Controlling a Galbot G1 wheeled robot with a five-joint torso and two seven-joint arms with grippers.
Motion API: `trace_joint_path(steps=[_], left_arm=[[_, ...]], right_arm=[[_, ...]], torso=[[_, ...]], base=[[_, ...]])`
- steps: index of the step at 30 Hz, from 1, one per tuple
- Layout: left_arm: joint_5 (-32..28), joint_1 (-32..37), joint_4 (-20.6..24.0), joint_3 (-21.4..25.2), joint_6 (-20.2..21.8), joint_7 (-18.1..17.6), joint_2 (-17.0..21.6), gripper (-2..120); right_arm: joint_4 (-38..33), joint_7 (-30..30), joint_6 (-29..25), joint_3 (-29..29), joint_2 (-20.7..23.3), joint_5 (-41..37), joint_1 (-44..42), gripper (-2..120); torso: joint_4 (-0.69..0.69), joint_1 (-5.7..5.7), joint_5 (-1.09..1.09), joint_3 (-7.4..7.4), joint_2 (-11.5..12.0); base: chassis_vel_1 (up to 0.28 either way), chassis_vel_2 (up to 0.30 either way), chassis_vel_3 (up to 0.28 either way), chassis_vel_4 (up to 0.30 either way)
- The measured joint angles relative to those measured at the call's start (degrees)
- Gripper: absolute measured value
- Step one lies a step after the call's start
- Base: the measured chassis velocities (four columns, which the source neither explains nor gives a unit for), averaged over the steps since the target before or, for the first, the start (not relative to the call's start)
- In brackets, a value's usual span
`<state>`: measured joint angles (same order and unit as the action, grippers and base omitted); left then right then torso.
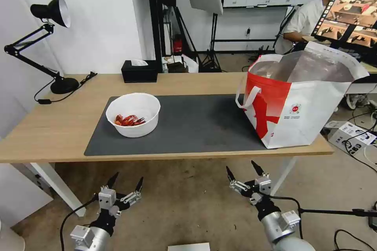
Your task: Pick up the trash from the table and place it into the takeout bag.
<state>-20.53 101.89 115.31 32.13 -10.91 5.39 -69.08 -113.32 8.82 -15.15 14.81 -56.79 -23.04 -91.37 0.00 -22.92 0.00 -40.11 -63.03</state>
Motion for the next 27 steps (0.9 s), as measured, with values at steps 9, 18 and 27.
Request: trace_joint_path(steps=[9,18,27], left_arm=[[-3.7,-1.3,1.6,1.8,0.9,-0.6,3.6,100],[-11.6,-6.0,4.1,5.3,4.4,-2.9,12.3,100],[-22.9,-17.7,1.9,4.8,8.1,-5.6,26.6,100]], right_arm=[[-0.1,0.0,0.0,0.0,0.0,-0.1,0.0,100],[-0.1,-0.1,0.0,0.0,0.1,-0.2,0.1,100],[-0.1,-0.1,0.0,0.0,0.1,-0.2,0.1,100]], torso=[[0.0,0.0,-0.01,0.0,0.0],[0.0,0.0,0.0,0.0,0.0],[-0.01,0.0,-0.01,0.0,0.0]], base=[[0.0,0.0,0.0,0.0],[0.0,0.0,0.0,0.0],[0.0,0.0,0.0,0.0]])
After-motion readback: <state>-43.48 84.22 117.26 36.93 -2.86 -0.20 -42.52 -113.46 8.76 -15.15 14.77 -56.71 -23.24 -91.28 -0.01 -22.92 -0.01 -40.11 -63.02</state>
